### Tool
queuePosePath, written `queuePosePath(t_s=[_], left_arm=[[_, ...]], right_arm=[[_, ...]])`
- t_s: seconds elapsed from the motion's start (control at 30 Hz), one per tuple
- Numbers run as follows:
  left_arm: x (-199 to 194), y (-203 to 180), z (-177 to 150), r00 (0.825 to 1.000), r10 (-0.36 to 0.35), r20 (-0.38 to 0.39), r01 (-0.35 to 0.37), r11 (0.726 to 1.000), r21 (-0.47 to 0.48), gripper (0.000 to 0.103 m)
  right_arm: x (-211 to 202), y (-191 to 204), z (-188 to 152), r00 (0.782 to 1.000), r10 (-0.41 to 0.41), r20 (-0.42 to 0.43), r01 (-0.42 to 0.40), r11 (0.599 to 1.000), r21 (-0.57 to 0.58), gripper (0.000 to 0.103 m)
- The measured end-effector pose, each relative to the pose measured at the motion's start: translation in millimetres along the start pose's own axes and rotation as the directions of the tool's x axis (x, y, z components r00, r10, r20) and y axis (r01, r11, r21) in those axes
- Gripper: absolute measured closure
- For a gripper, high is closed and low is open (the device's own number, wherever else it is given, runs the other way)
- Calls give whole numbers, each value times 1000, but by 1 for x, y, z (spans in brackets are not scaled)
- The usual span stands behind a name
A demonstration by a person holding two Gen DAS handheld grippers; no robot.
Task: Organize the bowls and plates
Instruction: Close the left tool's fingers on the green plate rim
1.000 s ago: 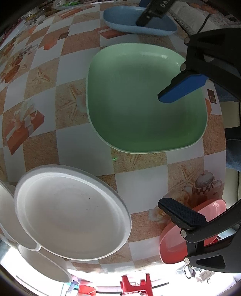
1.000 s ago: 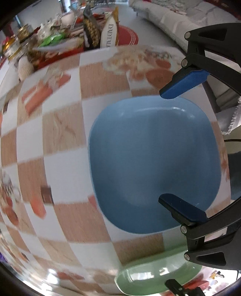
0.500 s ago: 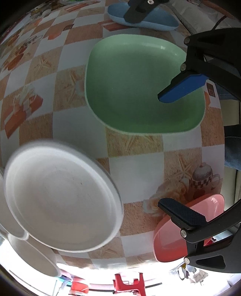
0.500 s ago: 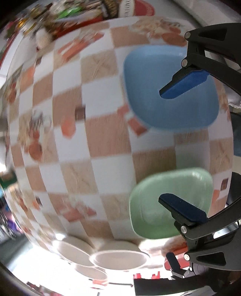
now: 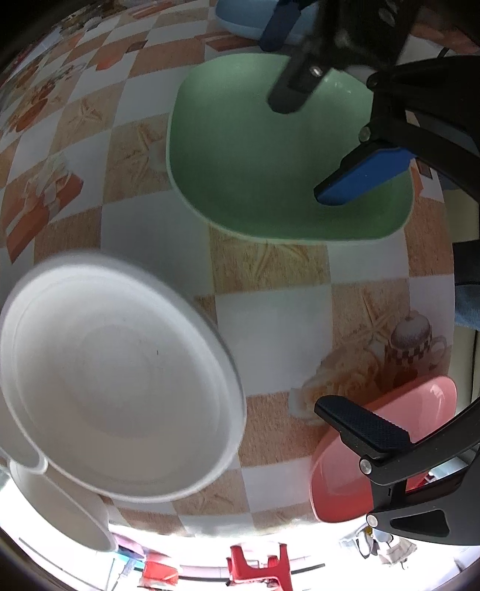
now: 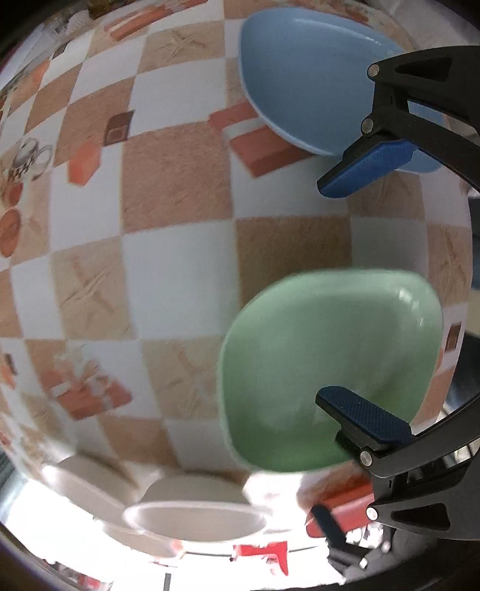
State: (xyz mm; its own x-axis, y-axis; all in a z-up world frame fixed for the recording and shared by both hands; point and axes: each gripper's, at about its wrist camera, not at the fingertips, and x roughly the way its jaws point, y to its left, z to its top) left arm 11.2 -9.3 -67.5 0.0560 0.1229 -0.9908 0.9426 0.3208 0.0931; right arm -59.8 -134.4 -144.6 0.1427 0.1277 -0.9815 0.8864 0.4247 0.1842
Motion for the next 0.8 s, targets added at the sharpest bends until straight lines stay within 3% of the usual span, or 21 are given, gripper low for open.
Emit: queuePosePath(t_s=[0.13,0.23,0.4,0.43,0.57,0.67,0.8], left_arm=[[7,-9,0,1000,20,0,-20,999,45,0],[8,-12,0,1000,5,8,-5,998,55,0],[8,-27,11,1000,-14,13,14,998,69,0],[3,-42,18,1000,-21,6,20,997,68,0],[0,-38,21,999,-39,4,39,997,68,3],[-1,-30,23,999,-45,21,43,998,56,4],[2,-25,21,999,-49,6,49,998,50,5]], right_arm=[[13,-5,4,998,-61,-13,60,998,-25,0],[24,2,20,997,-77,-27,76,997,-21,0],[34,-8,18,991,-126,-46,125,992,-30,0],[38,-5,19,991,-127,-48,126,992,-30,0],[47,-6,37,989,-123,-88,119,992,-48,0],[45,-16,35,996,-29,-79,29,1000,-2,0],[46,-28,28,997,-26,-73,28,999,23,3]])
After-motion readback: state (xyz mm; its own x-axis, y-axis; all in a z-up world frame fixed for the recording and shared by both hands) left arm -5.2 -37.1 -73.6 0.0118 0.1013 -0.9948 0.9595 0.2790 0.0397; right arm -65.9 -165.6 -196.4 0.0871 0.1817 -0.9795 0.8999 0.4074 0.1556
